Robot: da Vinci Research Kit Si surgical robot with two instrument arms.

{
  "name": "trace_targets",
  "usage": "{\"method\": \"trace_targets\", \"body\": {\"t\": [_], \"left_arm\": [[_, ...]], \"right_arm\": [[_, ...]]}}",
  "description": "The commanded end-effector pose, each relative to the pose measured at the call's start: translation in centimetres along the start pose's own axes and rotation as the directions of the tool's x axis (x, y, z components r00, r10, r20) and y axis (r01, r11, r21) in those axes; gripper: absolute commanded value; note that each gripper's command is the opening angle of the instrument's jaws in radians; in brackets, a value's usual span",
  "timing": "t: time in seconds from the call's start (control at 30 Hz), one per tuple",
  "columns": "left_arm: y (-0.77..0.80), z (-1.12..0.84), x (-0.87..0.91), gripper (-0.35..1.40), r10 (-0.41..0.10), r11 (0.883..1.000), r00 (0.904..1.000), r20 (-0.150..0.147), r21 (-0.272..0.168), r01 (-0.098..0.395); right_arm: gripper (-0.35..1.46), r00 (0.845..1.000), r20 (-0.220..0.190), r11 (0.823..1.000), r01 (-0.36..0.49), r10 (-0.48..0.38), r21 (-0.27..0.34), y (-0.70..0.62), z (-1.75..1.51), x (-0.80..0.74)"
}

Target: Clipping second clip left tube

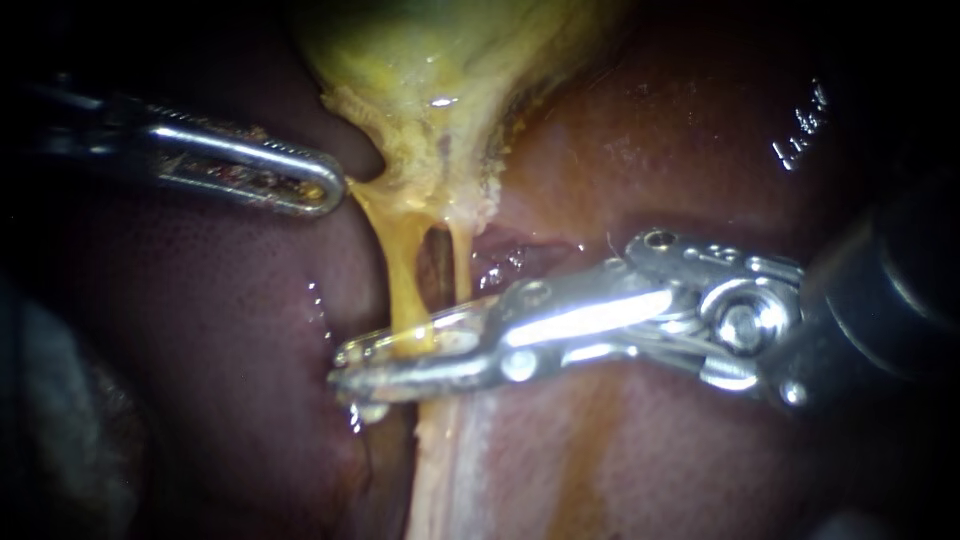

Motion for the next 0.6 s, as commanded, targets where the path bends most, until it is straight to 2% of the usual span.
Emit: {"method": "trace_targets", "body": {"t": [0.03,0.1,0.23,0.37,0.6], "left_arm": [[0.0,0.0,0.0,-0.35,0.0,1.0,1.0,0.0,0.0,0.0],[-0.01,0.0,0.0,-0.35,0.0,1.0,1.0,0.0,0.0,0.0],[-0.01,0.0,0.0,-0.35,0.0,1.0,1.0,0.0,0.0,0.0],[-0.01,0.0,0.0,-0.35,0.0,1.0,1.0,0.0,0.0,0.0],[-0.01,0.0,0.0,-0.35,0.0,1.0,1.0,0.0,0.0,0.0]], "right_arm": [[-0.35,1.0,0.002,1.0,-0.023,0.023,0.002,-0.01,-0.01,-0.01],[-0.35,0.999,0.008,0.999,-0.035,0.035,-0.001,-0.01,-0.04,-0.03],[-0.35,0.998,0.048,0.999,-0.033,0.034,-0.034,0.0,-0.04,-0.08],[-0.35,0.998,0.051,0.999,-0.029,0.031,-0.034,0.03,-0.02,-0.14],[-0.35,0.998,0.051,0.999,-0.029,0.031,-0.034,0.04,-0.02,-0.14]]}}
